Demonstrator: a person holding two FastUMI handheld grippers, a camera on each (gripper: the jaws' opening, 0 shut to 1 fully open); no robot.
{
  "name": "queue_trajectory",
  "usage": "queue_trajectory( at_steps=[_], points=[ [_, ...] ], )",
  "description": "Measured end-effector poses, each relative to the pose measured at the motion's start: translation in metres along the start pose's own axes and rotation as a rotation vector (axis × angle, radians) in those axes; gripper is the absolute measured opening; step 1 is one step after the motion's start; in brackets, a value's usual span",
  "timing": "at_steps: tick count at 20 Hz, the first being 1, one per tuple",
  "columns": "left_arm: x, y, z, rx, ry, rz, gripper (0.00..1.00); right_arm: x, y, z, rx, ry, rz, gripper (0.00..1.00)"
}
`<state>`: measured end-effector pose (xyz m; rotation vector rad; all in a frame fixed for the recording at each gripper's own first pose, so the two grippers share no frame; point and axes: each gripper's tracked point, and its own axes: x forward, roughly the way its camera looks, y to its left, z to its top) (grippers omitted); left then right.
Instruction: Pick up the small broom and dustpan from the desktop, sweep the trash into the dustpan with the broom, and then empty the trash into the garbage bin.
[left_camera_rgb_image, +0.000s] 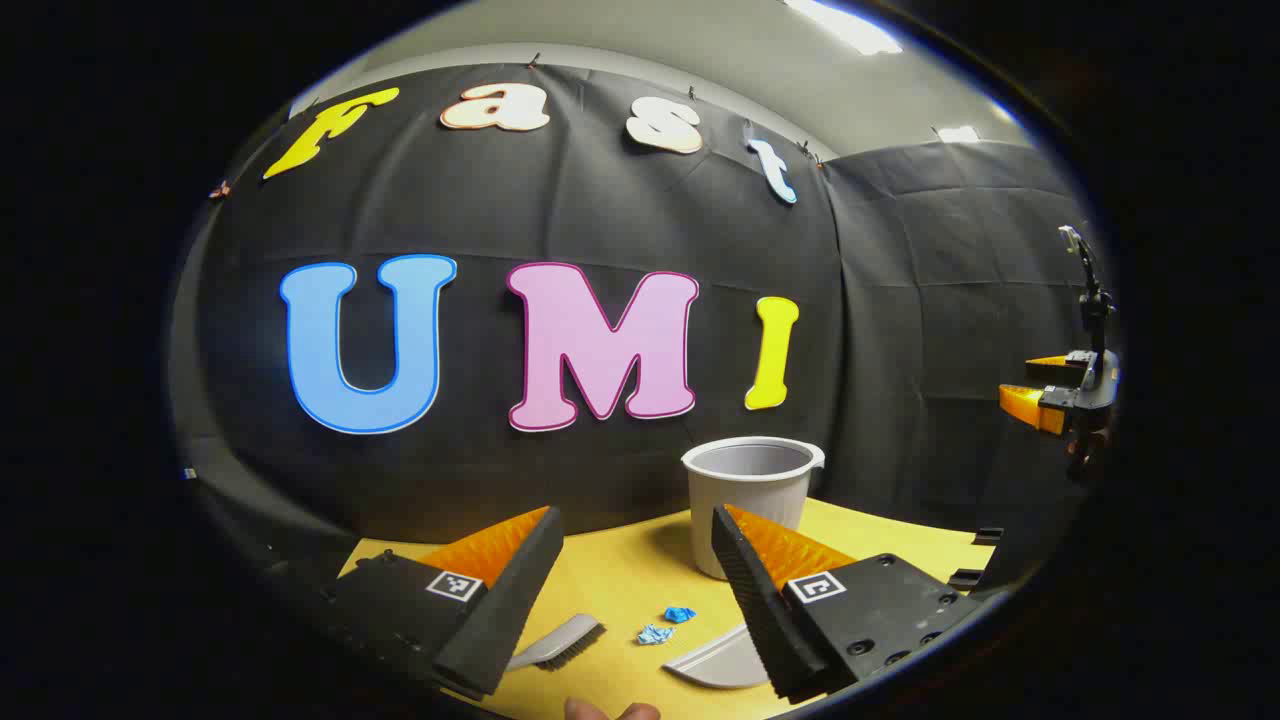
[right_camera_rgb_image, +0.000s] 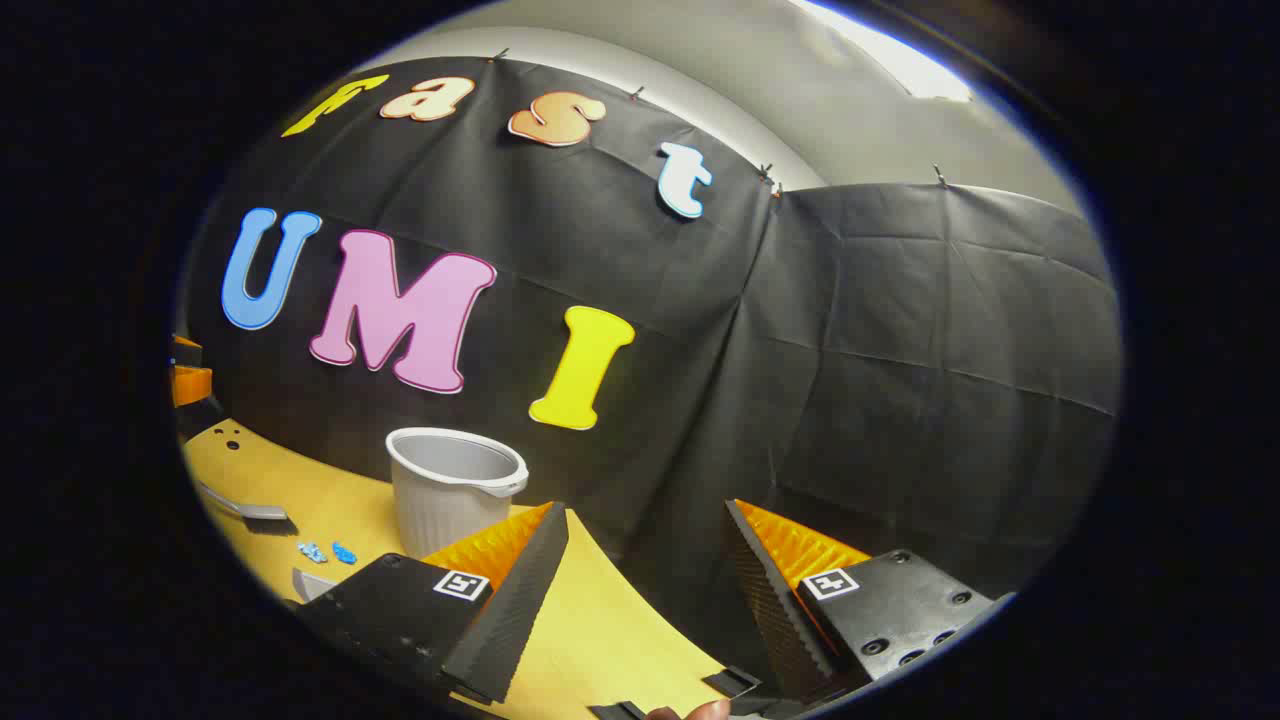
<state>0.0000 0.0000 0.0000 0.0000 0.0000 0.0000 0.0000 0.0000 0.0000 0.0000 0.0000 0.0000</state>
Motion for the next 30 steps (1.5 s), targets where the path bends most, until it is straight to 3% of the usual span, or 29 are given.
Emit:
queue_trajectory(
  at_steps=[17, 19, 24, 30],
  points=[
    [-0.016, 0.027, -0.005, 0.005, 0.039, 0.082, 0.95, -0.038, 0.173, -0.003, -0.019, 0.076, 0.383, 0.97],
    [-0.017, 0.028, -0.006, 0.01, 0.056, 0.09, 0.95, -0.047, 0.195, -0.029, -0.026, 0.198, 0.459, 0.97],
    [-0.017, 0.039, -0.018, -0.002, 0.1, 0.126, 0.93, -0.111, 0.244, -0.136, -0.061, 0.682, 0.691, 0.97],
    [-0.03, 0.056, -0.036, 0.027, 0.123, 0.142, 0.93, -0.13, 0.286, -0.242, -0.028, 1.098, 0.687, 0.96]
  ],
)
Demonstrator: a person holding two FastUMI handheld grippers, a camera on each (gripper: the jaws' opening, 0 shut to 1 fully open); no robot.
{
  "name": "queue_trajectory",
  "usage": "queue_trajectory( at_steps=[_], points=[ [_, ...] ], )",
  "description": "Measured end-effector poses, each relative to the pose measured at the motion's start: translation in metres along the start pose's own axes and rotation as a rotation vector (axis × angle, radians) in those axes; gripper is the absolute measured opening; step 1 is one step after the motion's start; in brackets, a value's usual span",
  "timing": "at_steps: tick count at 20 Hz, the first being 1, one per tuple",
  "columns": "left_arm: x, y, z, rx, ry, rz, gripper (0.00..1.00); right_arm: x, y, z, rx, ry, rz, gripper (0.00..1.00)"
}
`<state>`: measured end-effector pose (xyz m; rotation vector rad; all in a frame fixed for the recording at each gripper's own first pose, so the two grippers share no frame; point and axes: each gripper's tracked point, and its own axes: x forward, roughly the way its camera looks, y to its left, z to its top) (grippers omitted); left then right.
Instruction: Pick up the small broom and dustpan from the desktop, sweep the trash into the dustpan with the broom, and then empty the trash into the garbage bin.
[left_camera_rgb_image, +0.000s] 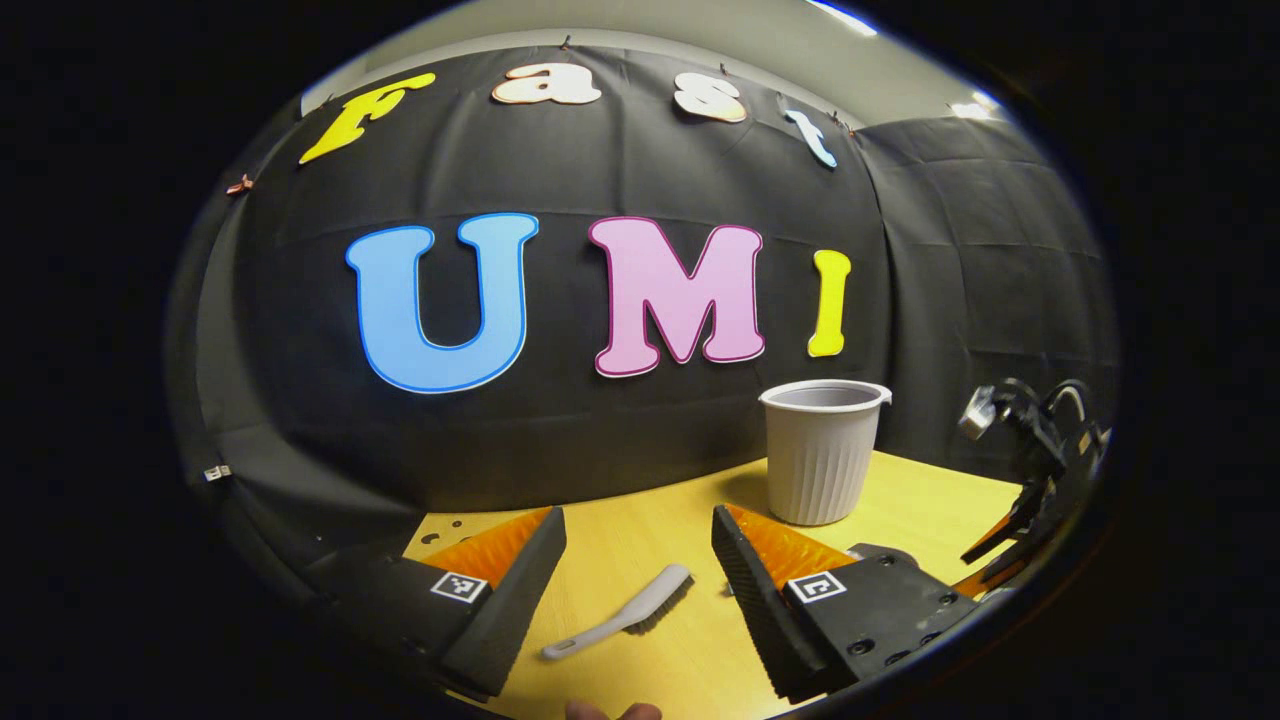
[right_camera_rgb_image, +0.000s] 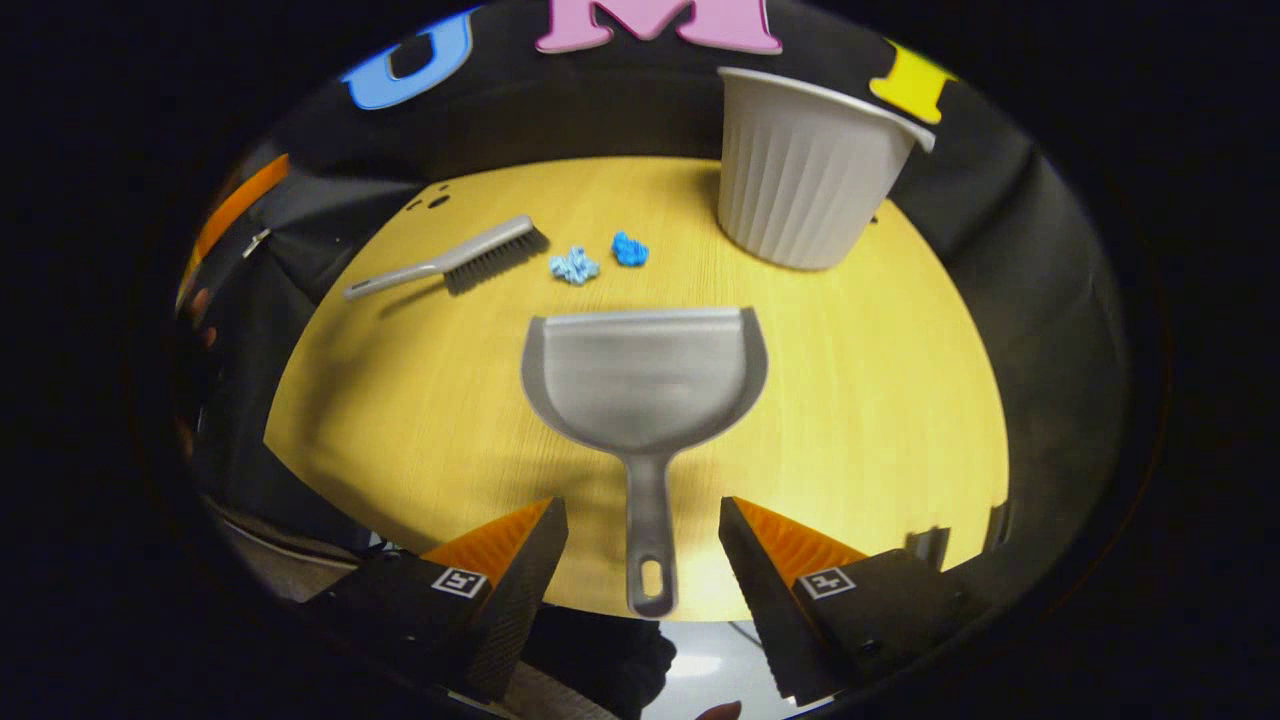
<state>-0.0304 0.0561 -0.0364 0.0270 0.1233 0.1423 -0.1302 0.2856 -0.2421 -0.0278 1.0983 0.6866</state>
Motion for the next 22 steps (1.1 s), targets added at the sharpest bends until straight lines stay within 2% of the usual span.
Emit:
queue_trajectory(
  at_steps=[3, 7, 9, 10, 11, 12, 13, 17, 19, 22],
  points=[
    [-0.003, 0.01, -0.01, -0.008, 0.02, 0.015, 0.93, 0.041, 0.001, -0.008, 0.048, 0.116, -0.023, 0.96],
    [-0.002, 0.025, -0.022, -0.035, 0.049, 0.04, 0.94, 0.074, -0.003, -0.007, -0.03, 0.211, -0.079, 0.96],
    [-0.002, 0.031, -0.026, -0.038, 0.053, 0.047, 0.94, 0.087, 0.001, -0.012, -0.02, 0.283, -0.071, 0.9],
    [-0.001, 0.034, -0.027, -0.038, 0.054, 0.049, 0.93, 0.089, 0.005, -0.01, 0.007, 0.283, -0.069, 0.77],
    [0.0, 0.038, -0.028, -0.04, 0.054, 0.051, 0.94, 0.091, 0.004, -0.007, 0.02, 0.307, -0.066, 0.69],
    [0.0, 0.04, -0.03, -0.044, 0.057, 0.049, 0.94, 0.089, 0.002, -0.006, 0.007, 0.299, -0.061, 0.77],
    [0.003, 0.042, -0.032, -0.049, 0.064, 0.047, 0.94, 0.088, 0.001, -0.007, -0.007, 0.294, -0.054, 0.69],
    [0.015, 0.046, -0.041, -0.054, 0.085, 0.024, 0.94, 0.089, 0.004, -0.006, -0.046, 0.278, -0.043, 0.67],
    [0.025, 0.044, -0.045, -0.028, 0.104, -0.014, 0.94, 0.091, 0.003, -0.004, -0.033, 0.283, -0.049, 0.37],
    [0.043, 0.034, -0.065, 0.015, 0.202, -0.132, 0.94, 0.086, 0.003, -0.005, -0.034, 0.312, -0.048, 0.36]
  ],
)
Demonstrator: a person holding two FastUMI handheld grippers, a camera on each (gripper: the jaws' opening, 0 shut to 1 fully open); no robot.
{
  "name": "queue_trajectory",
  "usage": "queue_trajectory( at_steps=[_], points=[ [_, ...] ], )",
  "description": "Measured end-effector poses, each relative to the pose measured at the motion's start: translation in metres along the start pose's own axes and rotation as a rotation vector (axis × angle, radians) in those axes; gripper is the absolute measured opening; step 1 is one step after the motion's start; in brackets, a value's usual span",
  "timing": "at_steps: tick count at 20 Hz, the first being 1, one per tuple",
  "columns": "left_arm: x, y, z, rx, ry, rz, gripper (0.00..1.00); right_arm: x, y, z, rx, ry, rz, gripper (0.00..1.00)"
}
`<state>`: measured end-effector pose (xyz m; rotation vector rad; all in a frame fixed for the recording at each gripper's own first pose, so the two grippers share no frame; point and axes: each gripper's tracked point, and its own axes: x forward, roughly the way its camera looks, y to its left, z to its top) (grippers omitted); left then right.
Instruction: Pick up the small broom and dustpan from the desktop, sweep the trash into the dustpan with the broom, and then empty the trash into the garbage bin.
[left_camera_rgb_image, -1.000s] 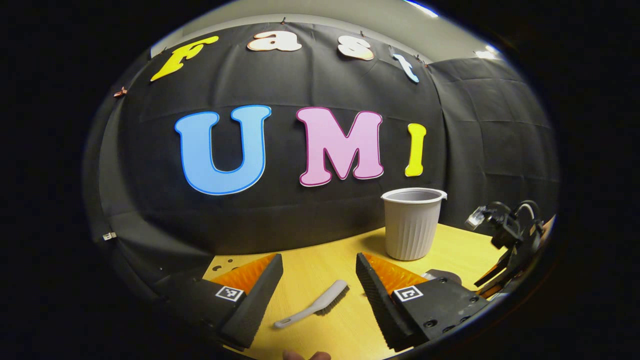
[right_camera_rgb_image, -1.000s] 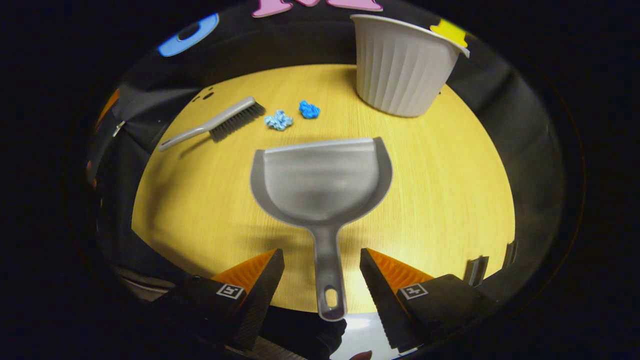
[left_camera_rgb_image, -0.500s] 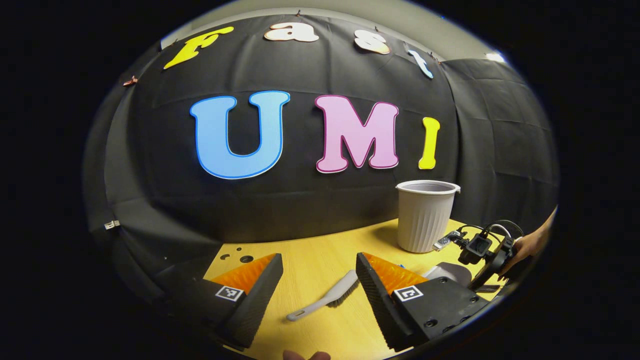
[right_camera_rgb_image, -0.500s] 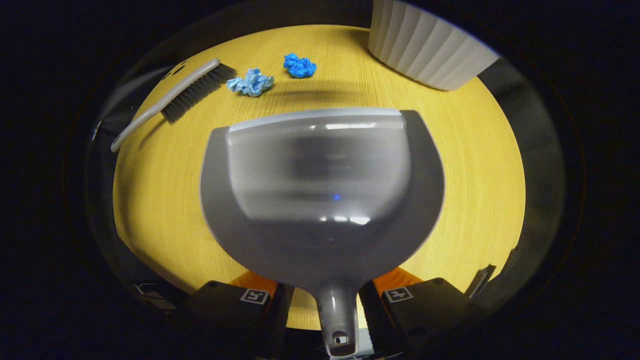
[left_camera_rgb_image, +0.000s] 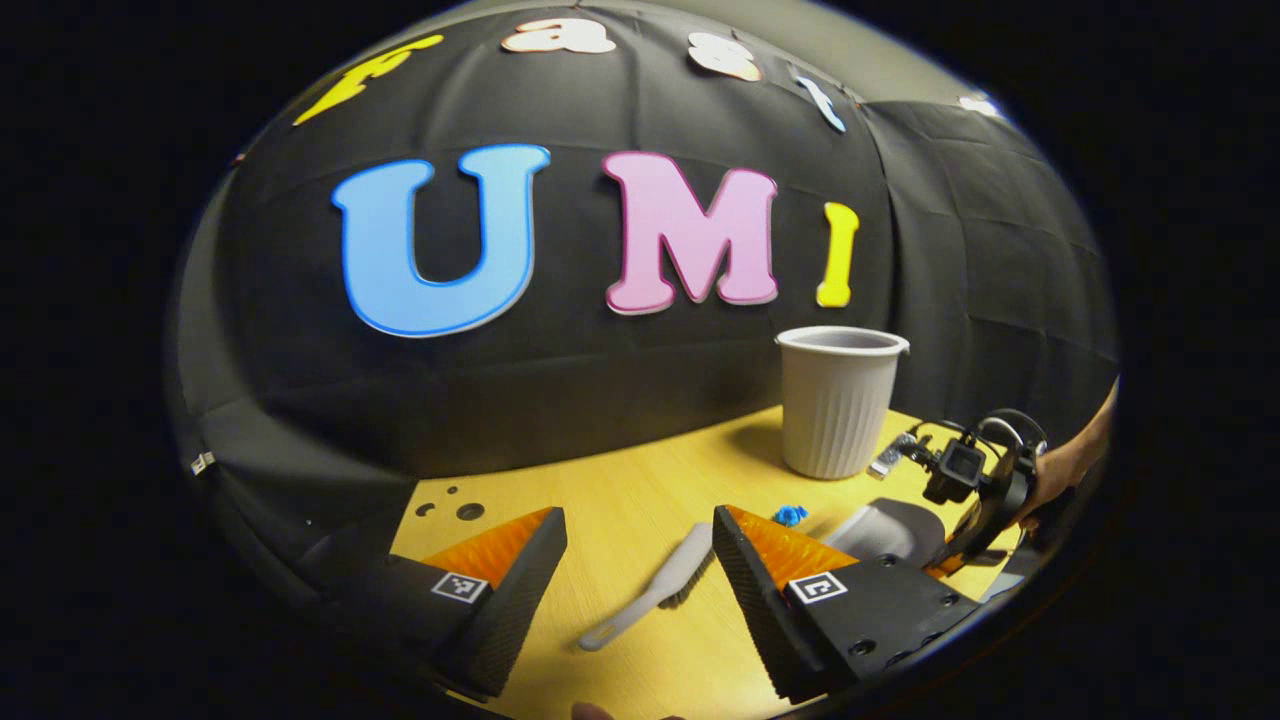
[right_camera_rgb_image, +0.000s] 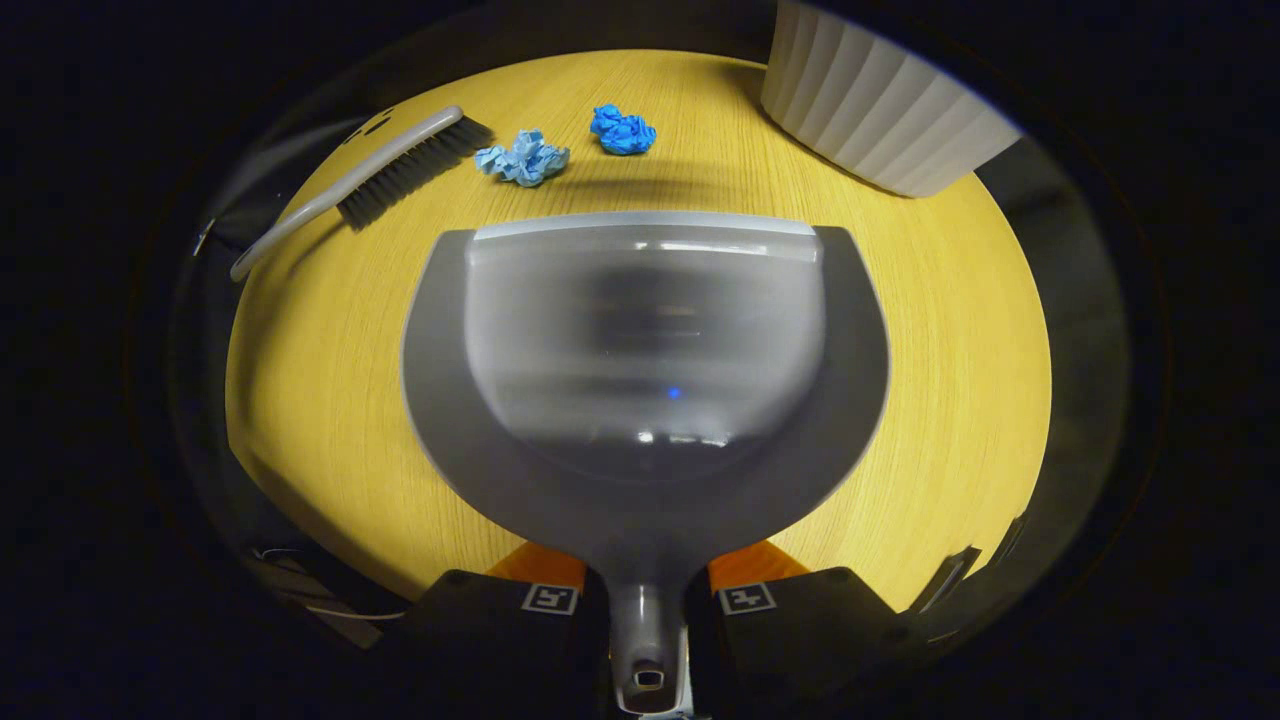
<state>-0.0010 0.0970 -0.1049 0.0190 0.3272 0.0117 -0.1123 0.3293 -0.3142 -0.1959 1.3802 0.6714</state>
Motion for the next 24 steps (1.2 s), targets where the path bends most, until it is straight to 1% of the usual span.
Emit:
queue_trajectory(
  at_steps=[1, 3, 4, 6, 9, 12, 13, 15, 16, 18, 19, 20, 23, 24],
  points=[
    [0.009, -0.004, -0.014, 0.008, 0.073, -0.046, 0.93, 0.002, 0.001, -0.002, 0.004, 0.017, -0.002, 0.35],
    [0.029, -0.007, -0.052, 0.023, 0.269, -0.142, 0.93, 0.002, 0.001, -0.001, 0.0, 0.027, -0.003, 0.35],
    [0.038, -0.011, -0.075, 0.039, 0.367, -0.195, 0.94, 0.003, 0.001, 0.0, 0.0, 0.025, -0.002, 0.34],
    [0.052, -0.007, -0.116, 0.082, 0.531, -0.274, 0.93, 0.005, 0.002, 0.001, -0.009, 0.016, 0.002, 0.34],
    [0.077, 0.005, -0.158, 0.111, 0.726, -0.301, 0.9, 0.005, 0.003, 0.002, -0.024, 0.013, 0.013, 0.34],
    [0.096, 0.013, -0.192, 0.21, 0.868, -0.309, 0.87, 0.005, 0.002, 0.002, -0.036, 0.017, 0.02, 0.34],
    [0.1, 0.011, -0.2, 0.217, 0.905, -0.317, 0.87, 0.006, 0.003, 0.002, -0.036, 0.017, 0.021, 0.34],
    [0.11, 0.011, -0.215, 0.225, 0.958, -0.309, 0.86, 0.006, 0.003, 0.002, -0.038, 0.02, 0.024, 0.34],
    [0.114, 0.013, -0.221, 0.232, 0.985, -0.308, 0.83, 0.006, 0.003, 0.003, -0.039, 0.023, 0.025, 0.34],
    [0.12, 0.011, -0.22, 0.253, 0.985, -0.323, 0.8, 0.007, 0.003, 0.003, -0.039, 0.03, 0.027, 0.34],
    [0.117, 0.006, -0.221, 0.257, 1.012, -0.342, 0.77, 0.006, 0.002, 0.003, -0.039, 0.031, 0.028, 0.34],
    [0.116, 0.004, -0.22, 0.271, 1.021, -0.351, 0.64, 0.007, 0.002, 0.003, -0.04, 0.034, 0.029, 0.34],
    [0.116, 0.001, -0.221, 0.302, 1.037, -0.357, 0.33, 0.007, 0.002, 0.003, -0.038, 0.042, 0.03, 0.34],
    [0.115, 0.0, -0.222, 0.308, 1.041, -0.361, 0.32, 0.006, 0.002, 0.003, -0.038, 0.045, 0.03, 0.34]
  ],
)
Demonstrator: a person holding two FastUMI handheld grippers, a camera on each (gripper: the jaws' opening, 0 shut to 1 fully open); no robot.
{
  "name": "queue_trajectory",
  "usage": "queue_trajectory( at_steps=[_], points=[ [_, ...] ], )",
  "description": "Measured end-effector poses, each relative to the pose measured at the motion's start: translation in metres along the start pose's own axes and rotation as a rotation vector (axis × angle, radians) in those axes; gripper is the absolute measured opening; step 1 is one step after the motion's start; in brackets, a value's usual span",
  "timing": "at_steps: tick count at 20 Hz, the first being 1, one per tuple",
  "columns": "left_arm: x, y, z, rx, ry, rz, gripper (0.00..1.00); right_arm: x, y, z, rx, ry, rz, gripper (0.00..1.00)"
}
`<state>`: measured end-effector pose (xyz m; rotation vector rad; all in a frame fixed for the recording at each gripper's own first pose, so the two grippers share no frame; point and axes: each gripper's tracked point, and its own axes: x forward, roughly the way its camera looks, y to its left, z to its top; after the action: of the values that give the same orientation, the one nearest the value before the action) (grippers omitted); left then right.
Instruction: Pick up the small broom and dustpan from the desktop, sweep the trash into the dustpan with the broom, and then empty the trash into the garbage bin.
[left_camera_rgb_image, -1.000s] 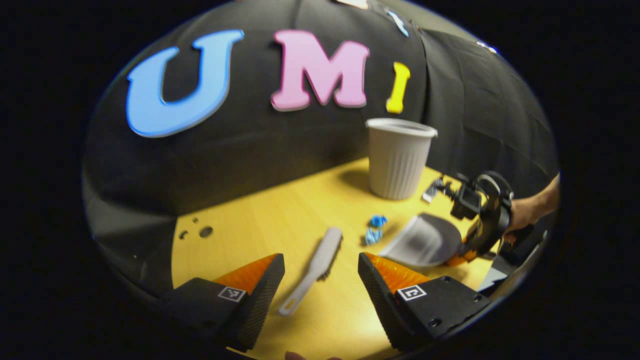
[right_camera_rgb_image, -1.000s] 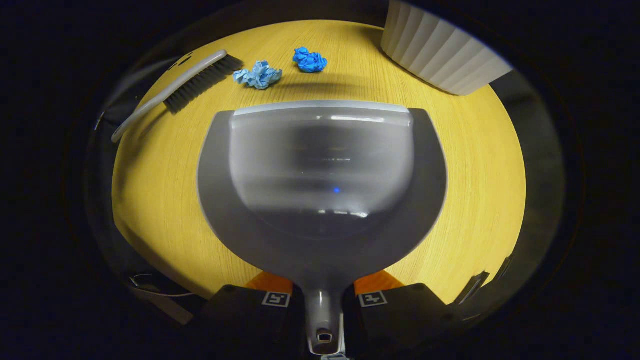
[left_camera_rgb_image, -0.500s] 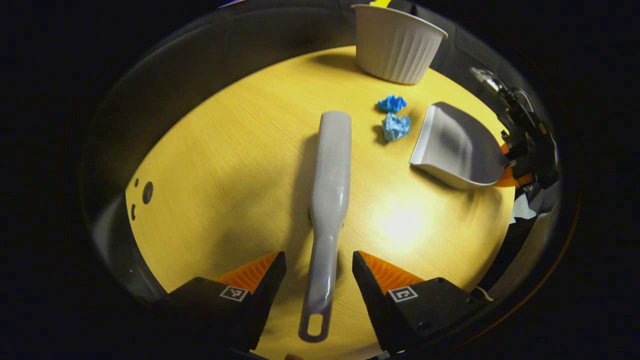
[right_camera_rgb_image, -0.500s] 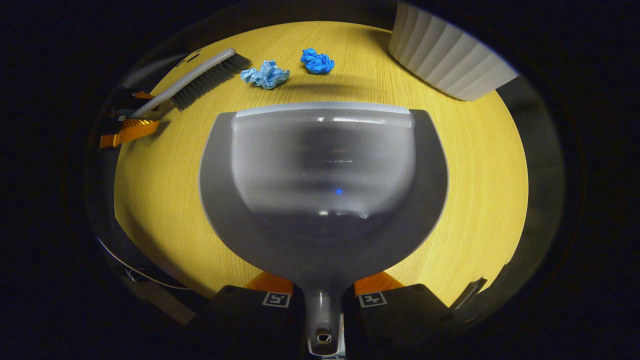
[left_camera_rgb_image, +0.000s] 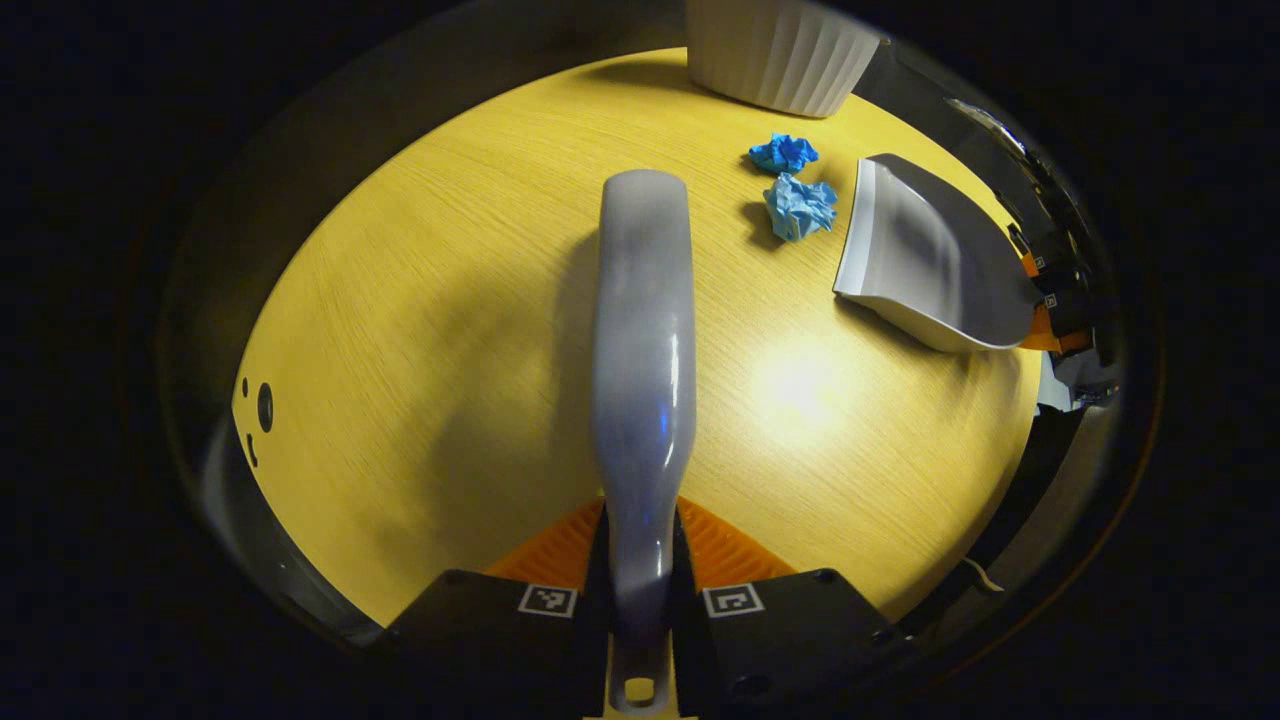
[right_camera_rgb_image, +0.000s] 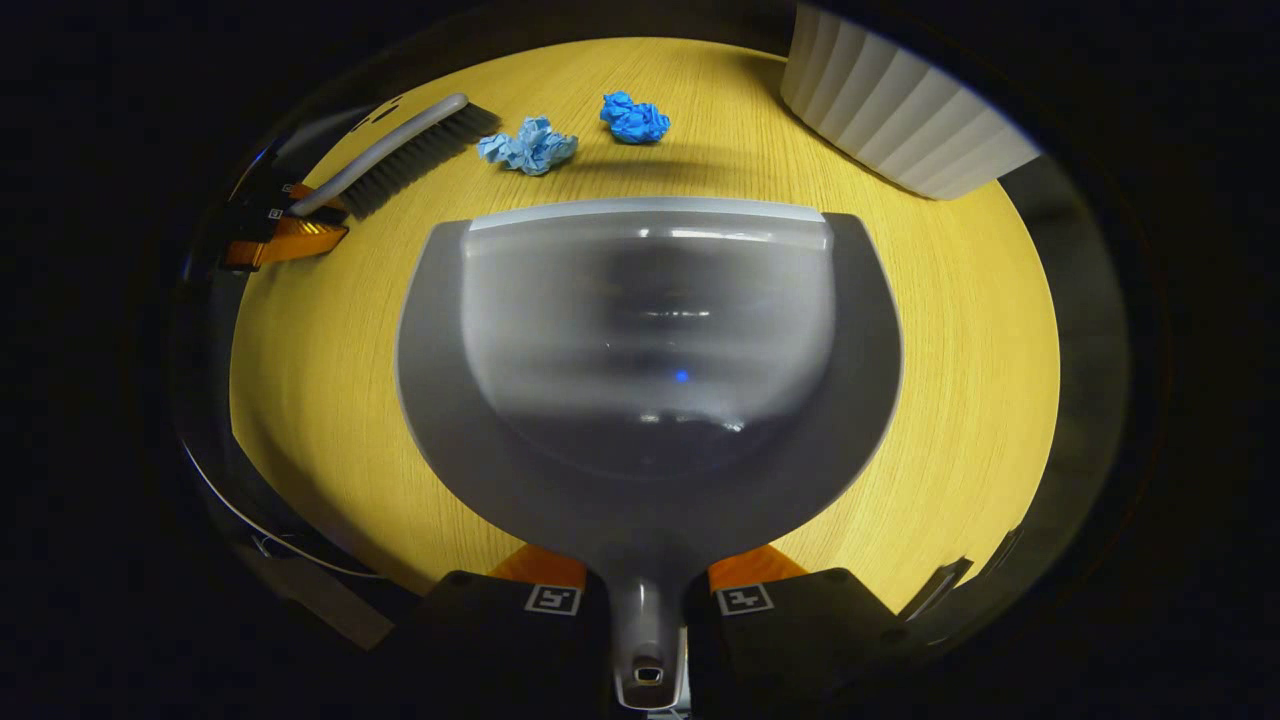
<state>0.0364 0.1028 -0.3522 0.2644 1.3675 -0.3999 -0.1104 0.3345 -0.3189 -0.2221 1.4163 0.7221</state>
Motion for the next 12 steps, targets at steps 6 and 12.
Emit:
queue_trajectory(
  at_steps=[6, 12],
  points=[
    [-0.004, -0.001, 0.026, 0.009, -0.039, -0.018, 0.23, 0.0, 0.0, 0.001, 0.003, -0.006, -0.001, 0.34],
    [-0.002, -0.006, 0.095, 0.124, -0.07, 0.013, 0.24, 0.0, -0.001, 0.001, 0.001, -0.004, -0.002, 0.34]
  ],
)
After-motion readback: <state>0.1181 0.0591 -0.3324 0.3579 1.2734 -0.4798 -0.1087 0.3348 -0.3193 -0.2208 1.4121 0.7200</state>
